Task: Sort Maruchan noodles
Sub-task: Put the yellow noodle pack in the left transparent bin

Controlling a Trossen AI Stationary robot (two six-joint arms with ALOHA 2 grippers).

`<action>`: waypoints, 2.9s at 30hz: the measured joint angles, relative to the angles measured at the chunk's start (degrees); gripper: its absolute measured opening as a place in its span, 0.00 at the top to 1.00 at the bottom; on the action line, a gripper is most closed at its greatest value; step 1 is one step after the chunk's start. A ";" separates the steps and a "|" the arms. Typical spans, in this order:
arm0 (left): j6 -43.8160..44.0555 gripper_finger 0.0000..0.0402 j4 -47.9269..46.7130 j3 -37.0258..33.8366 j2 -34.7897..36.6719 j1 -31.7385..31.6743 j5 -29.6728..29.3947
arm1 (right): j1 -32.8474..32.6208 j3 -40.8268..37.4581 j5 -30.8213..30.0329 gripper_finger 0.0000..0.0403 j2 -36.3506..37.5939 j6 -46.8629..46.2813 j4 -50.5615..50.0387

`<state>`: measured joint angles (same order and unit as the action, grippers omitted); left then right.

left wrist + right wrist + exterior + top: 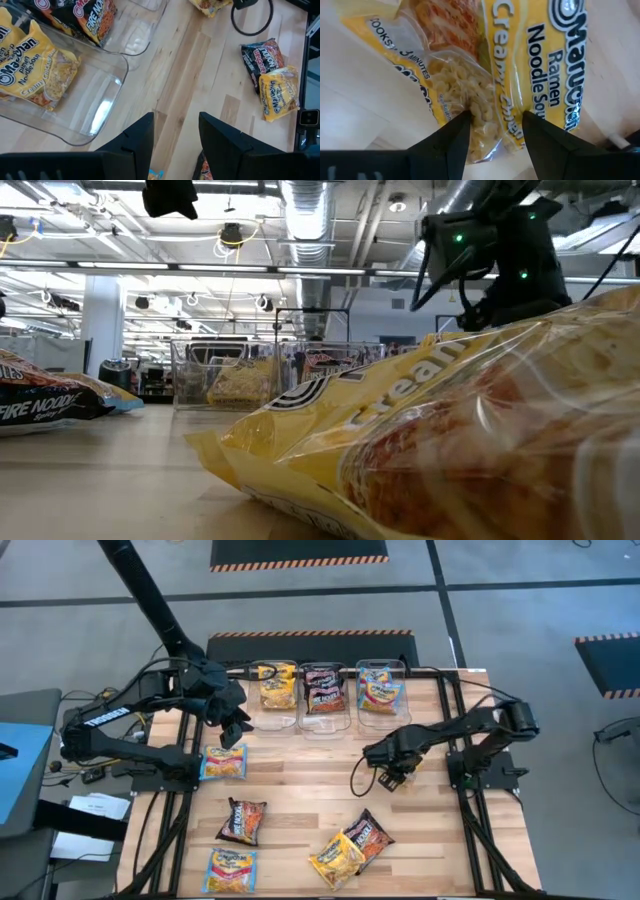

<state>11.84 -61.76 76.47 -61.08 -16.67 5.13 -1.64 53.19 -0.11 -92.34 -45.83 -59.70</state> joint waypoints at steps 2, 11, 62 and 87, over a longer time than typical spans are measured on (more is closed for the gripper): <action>0.00 0.65 0.00 0.00 -0.02 0.00 -0.02 | 0.36 0.20 0.39 0.48 -1.92 0.03 -0.08; 0.28 0.65 -0.51 0.00 -0.02 0.00 -3.24 | 0.31 0.55 3.35 0.65 -4.69 -3.11 0.66; 23.51 0.65 21.51 0.02 -19.95 -3.96 13.89 | -7.11 41.09 -21.67 0.99 -4.52 17.50 -8.87; 34.97 0.65 36.44 0.02 -20.72 -3.88 10.32 | -2.29 41.13 -34.37 0.99 -4.49 49.66 -1.76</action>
<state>46.81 -25.32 76.49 -81.80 -20.55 15.45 -3.92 94.32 -34.49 -96.84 3.83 -61.47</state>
